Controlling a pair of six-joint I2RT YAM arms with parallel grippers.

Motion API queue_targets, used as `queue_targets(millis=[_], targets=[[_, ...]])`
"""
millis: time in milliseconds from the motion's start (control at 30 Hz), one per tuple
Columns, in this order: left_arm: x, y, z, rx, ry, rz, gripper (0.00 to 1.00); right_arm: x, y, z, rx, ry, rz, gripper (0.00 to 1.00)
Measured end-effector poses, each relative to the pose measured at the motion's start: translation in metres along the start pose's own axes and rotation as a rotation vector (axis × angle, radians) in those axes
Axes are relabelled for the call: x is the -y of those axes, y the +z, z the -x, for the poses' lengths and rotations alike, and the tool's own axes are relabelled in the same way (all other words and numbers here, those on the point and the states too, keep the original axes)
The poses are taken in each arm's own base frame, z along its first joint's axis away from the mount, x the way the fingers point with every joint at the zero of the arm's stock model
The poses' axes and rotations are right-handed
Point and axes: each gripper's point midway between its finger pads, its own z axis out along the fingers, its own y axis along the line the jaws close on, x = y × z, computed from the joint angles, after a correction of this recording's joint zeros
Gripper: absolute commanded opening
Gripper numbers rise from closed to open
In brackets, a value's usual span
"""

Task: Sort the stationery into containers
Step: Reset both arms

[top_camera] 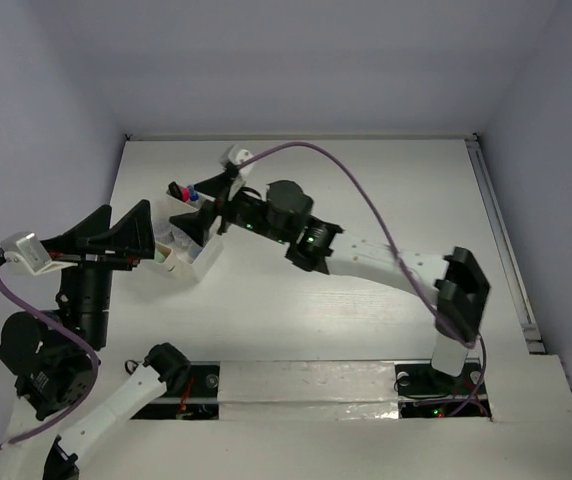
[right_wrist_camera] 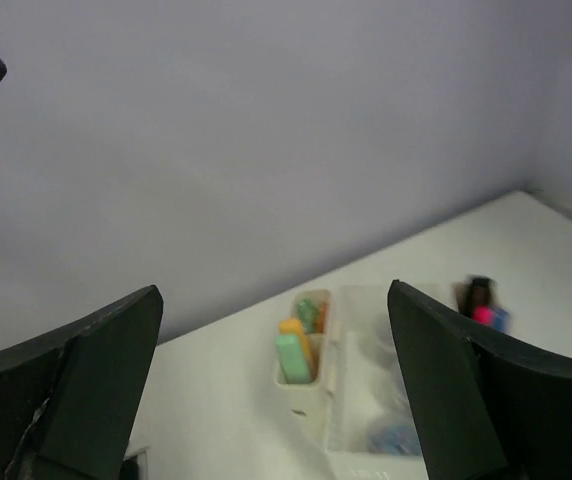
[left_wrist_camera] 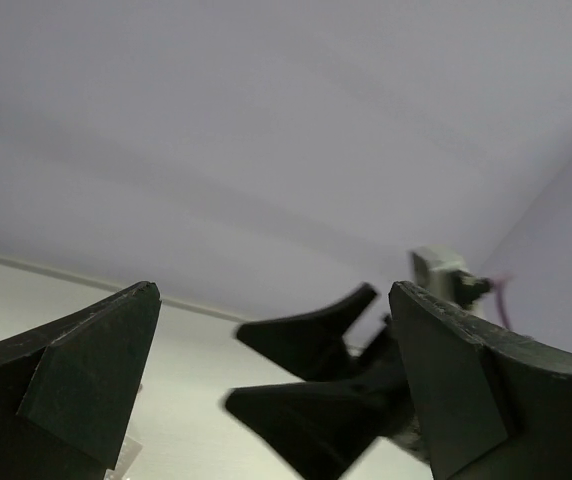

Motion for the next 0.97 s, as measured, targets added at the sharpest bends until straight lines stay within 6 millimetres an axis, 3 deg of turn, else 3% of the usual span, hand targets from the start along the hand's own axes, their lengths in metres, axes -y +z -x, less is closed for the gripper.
queue_targets(millis=[133, 167, 200, 433, 500, 567, 667, 733, 833, 967], targets=[[0.011, 0.005, -0.016, -0.042, -0.027, -0.040, 0.99, 0.024, -0.080, 0.031, 0.021, -0.033, -0.223, 1.00], [0.013, 0.007, -0.021, -0.055, -0.031, -0.050, 0.99, 0.036, -0.098, 0.019, -0.013, -0.042, -0.291, 1.00], [0.017, 0.009, -0.028, -0.074, -0.036, -0.064, 0.99, 0.034, -0.121, 0.047, 0.036, -0.042, -0.321, 1.00], [0.034, 0.020, -0.072, -0.183, -0.048, -0.127, 0.99, 0.044, -0.298, 0.128, 0.256, -0.014, -0.572, 1.00], [0.035, 0.020, -0.080, -0.203, -0.048, -0.135, 0.99, 0.045, -0.342, 0.148, 0.345, 0.028, -0.628, 1.00], [0.037, 0.020, -0.086, -0.218, -0.048, -0.145, 0.99, 0.049, -0.381, 0.155, 0.412, 0.077, -0.683, 1.00], [0.037, 0.019, -0.094, -0.235, -0.049, -0.156, 0.99, 0.060, -0.413, 0.140, 0.431, 0.120, -0.759, 1.00], [0.035, 0.018, -0.104, -0.252, -0.046, -0.156, 0.99, 0.068, -0.419, 0.120, 0.392, 0.123, -0.806, 1.00], [0.030, 0.016, -0.120, -0.282, -0.035, -0.148, 0.99, 0.079, -0.418, 0.089, 0.299, 0.104, -0.867, 1.00], [0.026, 0.012, -0.131, -0.309, -0.023, -0.146, 0.99, 0.088, -0.408, 0.068, 0.211, 0.069, -0.913, 1.00]])
